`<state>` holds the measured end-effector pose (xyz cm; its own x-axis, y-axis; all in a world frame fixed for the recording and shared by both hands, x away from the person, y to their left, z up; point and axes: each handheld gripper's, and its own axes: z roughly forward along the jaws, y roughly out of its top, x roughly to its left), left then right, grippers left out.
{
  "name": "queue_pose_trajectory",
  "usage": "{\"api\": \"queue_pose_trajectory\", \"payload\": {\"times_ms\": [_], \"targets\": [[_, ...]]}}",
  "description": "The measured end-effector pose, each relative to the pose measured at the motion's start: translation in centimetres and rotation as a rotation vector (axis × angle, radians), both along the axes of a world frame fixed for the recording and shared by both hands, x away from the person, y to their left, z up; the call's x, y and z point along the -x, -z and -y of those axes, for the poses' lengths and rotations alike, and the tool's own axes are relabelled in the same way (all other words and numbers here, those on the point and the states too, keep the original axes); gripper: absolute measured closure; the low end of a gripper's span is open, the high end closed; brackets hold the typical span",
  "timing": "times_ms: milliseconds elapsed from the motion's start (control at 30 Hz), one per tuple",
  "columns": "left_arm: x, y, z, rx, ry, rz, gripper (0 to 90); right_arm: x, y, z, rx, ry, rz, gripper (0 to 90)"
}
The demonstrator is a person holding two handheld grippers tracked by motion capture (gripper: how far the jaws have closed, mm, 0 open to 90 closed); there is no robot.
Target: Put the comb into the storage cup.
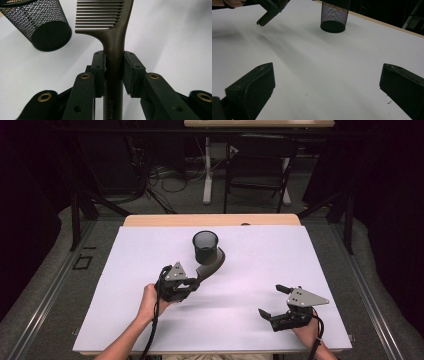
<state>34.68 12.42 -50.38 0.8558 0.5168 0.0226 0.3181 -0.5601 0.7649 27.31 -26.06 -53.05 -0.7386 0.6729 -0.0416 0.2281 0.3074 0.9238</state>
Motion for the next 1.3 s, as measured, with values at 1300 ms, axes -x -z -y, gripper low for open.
{"api": "queue_pose_trajectory", "payload": {"times_ms": [1300], "targets": [[-0.2, -0.4, -1.5, 0.082, -0.117, 0.075, 72.5, -0.1, 0.1, -0.1, 0.004, 0.001, -0.011, 0.0]]}}
